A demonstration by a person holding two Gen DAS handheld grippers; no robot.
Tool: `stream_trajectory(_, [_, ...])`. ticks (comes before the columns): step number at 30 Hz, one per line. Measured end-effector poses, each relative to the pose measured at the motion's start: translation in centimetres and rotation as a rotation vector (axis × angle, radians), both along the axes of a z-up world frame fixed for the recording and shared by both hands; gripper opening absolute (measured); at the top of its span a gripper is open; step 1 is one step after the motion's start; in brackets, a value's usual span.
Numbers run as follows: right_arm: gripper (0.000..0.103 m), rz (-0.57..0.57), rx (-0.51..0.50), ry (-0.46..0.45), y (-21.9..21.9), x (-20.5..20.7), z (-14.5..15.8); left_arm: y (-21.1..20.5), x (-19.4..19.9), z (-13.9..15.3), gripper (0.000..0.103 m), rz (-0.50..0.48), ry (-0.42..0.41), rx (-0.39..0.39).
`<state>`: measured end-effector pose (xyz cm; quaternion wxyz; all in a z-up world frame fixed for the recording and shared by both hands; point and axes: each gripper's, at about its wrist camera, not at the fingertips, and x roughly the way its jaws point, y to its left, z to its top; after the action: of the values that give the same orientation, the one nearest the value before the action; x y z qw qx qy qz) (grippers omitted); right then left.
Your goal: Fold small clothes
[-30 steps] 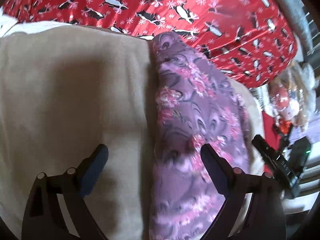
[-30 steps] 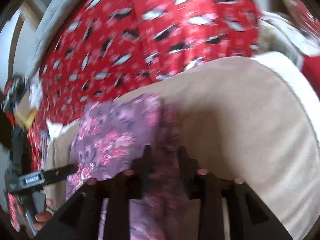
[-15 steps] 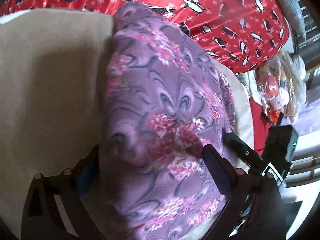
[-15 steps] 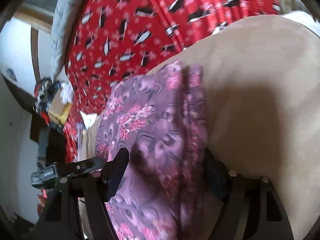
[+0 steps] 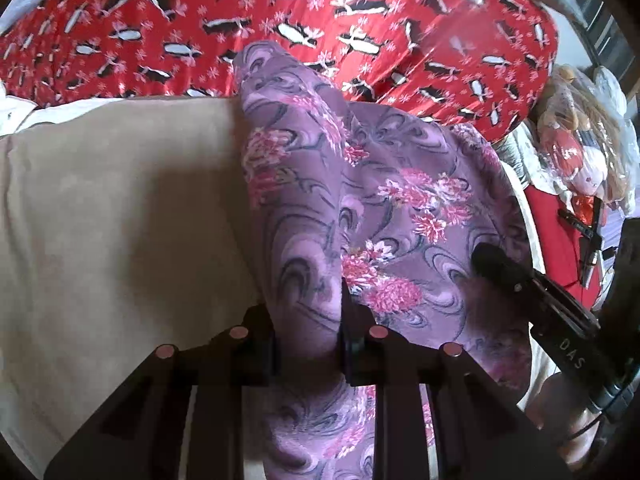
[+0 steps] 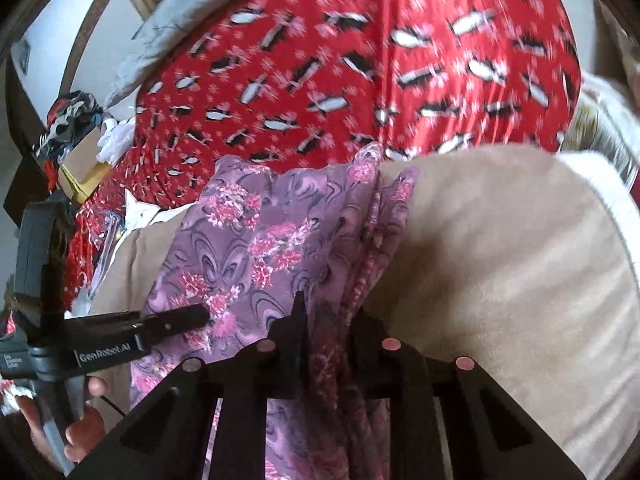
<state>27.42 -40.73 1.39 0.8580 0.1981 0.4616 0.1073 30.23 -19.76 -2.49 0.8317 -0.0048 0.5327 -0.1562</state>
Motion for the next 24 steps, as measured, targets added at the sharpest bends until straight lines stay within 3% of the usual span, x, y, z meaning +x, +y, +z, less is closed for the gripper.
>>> stream_trajectory(7, [0.018,-0.004,-0.004,-0.026,1.9,-3.0,4.3,2.3,-3.5,3.3,0.021,0.005,-0.033,-0.017])
stream_trajectory(14, [0.018,0.010,0.048,-0.025,5.3,-6.8,6.2,6.6,-7.6,5.0,0.021,0.016,-0.050,0.010])
stream_trajectory(19, [0.018,0.040,0.105,0.001,8.5,-9.8,6.0,10.5,-10.6,4.0,0.021,0.027,-0.030,0.040])
stream_trajectory(24, [0.018,0.038,0.185,0.073,11.0,-12.7,2.9,13.7,-12.6,0.1,0.023,0.046,0.069,0.058])
